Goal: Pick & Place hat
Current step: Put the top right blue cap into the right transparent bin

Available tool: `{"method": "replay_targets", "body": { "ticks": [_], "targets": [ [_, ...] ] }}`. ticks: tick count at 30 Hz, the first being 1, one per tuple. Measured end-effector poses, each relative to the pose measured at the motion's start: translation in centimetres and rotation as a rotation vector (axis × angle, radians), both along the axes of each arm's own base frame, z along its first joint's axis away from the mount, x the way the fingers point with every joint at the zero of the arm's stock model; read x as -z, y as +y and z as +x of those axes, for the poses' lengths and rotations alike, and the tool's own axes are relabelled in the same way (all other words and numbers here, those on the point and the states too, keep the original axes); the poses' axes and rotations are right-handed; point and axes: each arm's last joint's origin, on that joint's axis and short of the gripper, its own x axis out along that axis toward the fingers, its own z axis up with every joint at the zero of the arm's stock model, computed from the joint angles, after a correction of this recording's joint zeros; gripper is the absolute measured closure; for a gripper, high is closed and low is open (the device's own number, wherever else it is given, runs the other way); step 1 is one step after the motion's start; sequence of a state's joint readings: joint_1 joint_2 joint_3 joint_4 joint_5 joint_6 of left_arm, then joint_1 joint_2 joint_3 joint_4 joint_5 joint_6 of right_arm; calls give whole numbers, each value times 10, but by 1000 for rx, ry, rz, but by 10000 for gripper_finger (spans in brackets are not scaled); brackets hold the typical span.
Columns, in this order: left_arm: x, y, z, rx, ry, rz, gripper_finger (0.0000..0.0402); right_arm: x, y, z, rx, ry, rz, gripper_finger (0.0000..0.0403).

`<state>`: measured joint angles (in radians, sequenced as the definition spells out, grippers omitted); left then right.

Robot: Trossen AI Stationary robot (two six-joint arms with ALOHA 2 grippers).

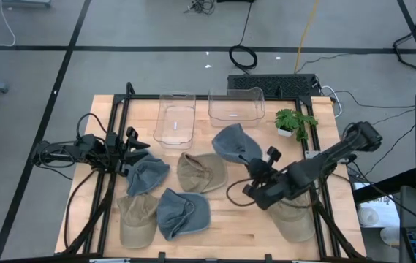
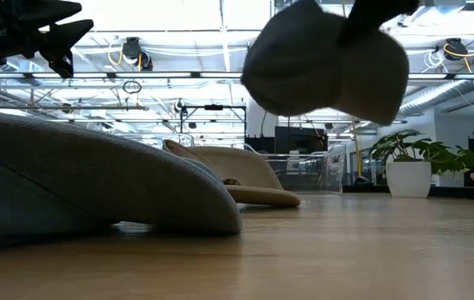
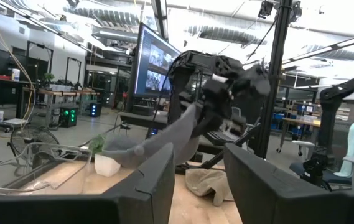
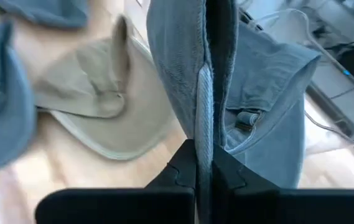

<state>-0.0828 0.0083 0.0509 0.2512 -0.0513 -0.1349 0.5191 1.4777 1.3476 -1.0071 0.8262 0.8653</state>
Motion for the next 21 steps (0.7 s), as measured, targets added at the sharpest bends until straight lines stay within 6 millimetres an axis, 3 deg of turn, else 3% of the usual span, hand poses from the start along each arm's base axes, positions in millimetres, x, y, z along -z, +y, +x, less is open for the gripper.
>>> {"method": "replay_targets", "body": {
  "ticks": [5,13,21],
  "targets": [
    [0,0,0,0,0,0,265,-23,-1,-4,-38,-145,88,403],
    [0,0,0,0,0,0,253,-51,-7,2,-139,-304,64,403],
    [0,0,0,0,0,0,260,-67,-6,14,-370,-366,56,403]
  ]
}}
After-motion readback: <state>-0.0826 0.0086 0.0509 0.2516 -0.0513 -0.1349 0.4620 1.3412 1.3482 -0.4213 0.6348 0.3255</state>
